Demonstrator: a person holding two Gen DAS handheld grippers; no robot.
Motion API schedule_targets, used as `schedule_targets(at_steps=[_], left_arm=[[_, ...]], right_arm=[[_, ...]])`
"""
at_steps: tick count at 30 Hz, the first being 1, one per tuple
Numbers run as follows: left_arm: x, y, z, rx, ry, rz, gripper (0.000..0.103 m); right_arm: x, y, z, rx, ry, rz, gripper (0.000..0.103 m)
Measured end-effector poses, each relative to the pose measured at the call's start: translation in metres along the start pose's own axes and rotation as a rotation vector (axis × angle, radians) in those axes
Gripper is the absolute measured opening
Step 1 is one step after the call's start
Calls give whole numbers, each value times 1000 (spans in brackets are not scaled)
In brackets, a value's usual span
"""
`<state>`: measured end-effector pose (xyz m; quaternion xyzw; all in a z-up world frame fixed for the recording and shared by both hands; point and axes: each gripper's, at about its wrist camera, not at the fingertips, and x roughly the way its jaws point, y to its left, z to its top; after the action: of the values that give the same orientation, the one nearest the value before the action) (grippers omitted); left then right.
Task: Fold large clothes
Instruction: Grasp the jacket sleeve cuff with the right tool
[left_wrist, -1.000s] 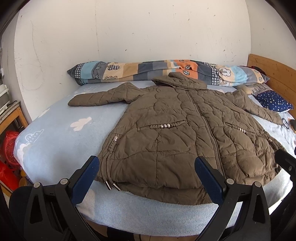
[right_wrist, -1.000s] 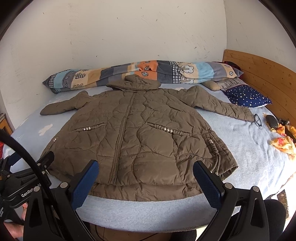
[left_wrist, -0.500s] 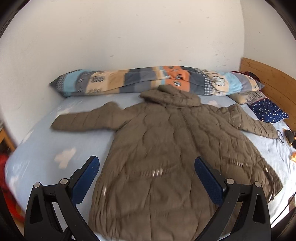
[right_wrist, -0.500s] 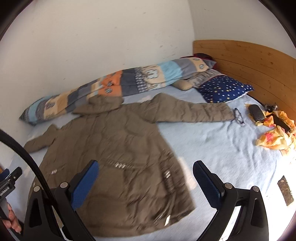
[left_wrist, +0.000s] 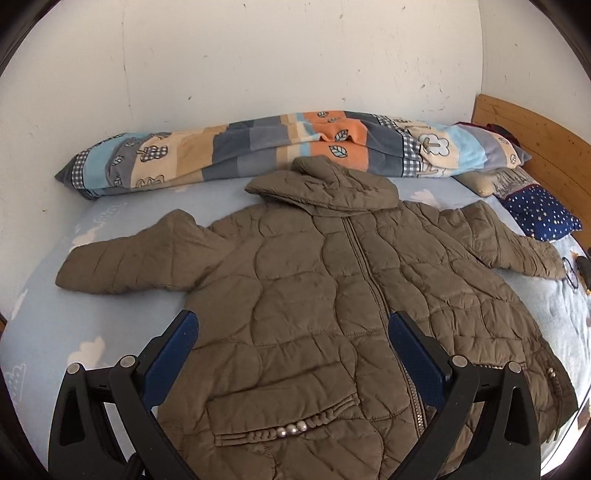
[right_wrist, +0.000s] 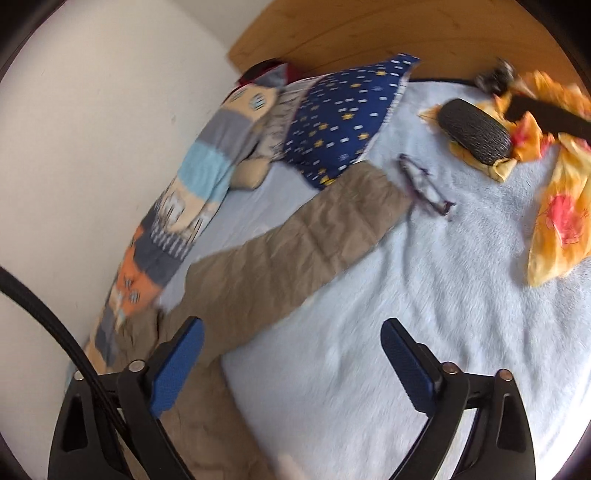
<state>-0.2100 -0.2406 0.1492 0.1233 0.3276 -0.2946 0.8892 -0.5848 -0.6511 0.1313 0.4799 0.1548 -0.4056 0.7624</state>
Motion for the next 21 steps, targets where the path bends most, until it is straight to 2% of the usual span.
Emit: schedule_targets(at_steps=[2,4,7,11,14,16,21], left_arm=[[3,-3,-3,17,8,4,102],[7,-5,-3,22,15,-4,102],[11,-6,-4,11,25,-17,102],[16,-8,-5,7,40,-19,102],[21,-9,-6,-12,61,-37,102],[23,-10,-8,-9,65,-36,102],[28,-12,-7,-12,71,-38,102]], right_arm=[[11,-22,20,77,-19,16,86],[25,-39,35,146,-23,48,84],[44,-53,50,196,-36,49,79],[69,-61,61,219,-6,46,68],[80,-69,69,229,-23,23,65],[88,-77,72,242,-16,-13,64],[106,-97,70,285,-4,-38,64]])
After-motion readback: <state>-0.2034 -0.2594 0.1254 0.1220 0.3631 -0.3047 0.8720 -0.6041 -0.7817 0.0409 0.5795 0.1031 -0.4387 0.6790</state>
